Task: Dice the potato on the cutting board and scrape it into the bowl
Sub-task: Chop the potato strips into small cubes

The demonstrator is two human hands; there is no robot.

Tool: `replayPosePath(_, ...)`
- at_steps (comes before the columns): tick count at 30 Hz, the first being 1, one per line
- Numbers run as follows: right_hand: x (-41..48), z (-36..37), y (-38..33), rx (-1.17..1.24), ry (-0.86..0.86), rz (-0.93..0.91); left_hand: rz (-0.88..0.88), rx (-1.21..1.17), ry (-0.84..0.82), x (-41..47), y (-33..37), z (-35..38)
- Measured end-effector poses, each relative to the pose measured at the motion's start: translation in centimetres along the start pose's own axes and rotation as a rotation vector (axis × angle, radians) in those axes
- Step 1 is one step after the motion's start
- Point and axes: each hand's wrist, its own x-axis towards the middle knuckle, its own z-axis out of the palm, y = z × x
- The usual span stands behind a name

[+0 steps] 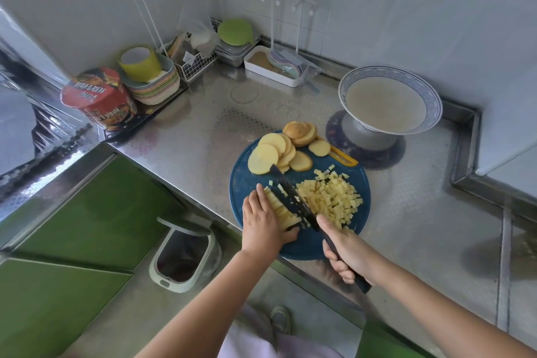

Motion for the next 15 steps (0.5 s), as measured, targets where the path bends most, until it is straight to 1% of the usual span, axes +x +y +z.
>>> replayPosePath(5,-0.6,1.0,-0.4,-0.071,-0.007,-0.037,0.031,-0.045,-0.035,-0.2,-0.4,-0.5)
replayPosePath(11,-1.1,1.9,-0.1,-0.136,0.065,-0.090,0.056,-0.028,-0.032,-0.6,-1.1,-0.5)
replayPosePath(12,-1.1,2.1,-0.1,-0.171,0.084,-0.104,0.056,-0.028,-0.023,-0.7,-1.1,-0.3)
replayPosePath(15,-1.0,2.3,0.1,-0.291,0.131,-0.149,0.090,0.044,0.097,-0.3,-1.5,0.7)
